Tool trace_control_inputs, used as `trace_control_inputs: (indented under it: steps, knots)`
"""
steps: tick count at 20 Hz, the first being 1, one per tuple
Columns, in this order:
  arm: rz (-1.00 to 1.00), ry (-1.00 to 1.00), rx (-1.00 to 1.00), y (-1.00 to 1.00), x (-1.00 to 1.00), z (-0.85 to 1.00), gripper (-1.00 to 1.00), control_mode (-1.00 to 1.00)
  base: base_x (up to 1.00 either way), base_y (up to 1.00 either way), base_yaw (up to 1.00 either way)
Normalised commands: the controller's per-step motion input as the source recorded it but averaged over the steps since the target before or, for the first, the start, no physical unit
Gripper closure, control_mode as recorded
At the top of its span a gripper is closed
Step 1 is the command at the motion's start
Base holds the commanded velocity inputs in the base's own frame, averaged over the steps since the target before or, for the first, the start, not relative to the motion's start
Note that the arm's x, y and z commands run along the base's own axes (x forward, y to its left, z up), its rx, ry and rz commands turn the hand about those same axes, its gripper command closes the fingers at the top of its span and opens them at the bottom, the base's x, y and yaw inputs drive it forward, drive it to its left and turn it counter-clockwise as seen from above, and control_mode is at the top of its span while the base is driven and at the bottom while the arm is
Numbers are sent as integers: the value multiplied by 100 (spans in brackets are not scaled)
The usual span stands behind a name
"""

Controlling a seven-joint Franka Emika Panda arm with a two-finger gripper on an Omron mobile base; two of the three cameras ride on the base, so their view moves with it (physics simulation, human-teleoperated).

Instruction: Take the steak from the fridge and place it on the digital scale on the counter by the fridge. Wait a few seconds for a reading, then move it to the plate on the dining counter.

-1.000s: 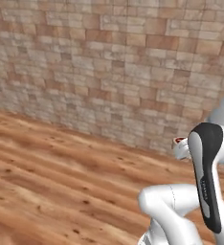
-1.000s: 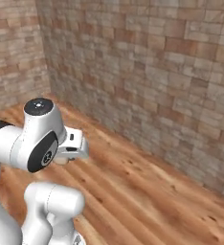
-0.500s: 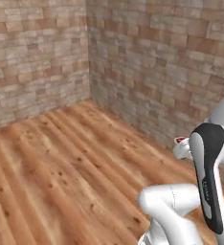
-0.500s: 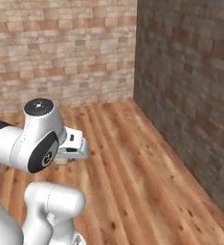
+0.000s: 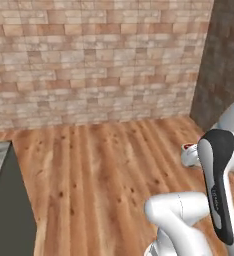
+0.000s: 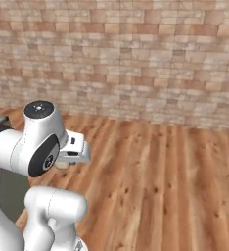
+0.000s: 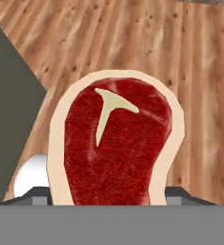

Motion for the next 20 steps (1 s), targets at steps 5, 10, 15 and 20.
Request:
trace_control_inputs:
  steps: [5, 10, 15, 20]
  knots:
    - [0, 0, 0, 0, 0, 0, 100, 100, 100, -20, 70]
    - [0, 0, 0, 0, 0, 0, 100, 100, 90, -38, 67]
    - [0, 0, 0, 0, 0, 0, 100, 100, 78, -50, 65]
    - [0, 0, 0, 0, 0, 0, 100, 100, 73, -47, 67]
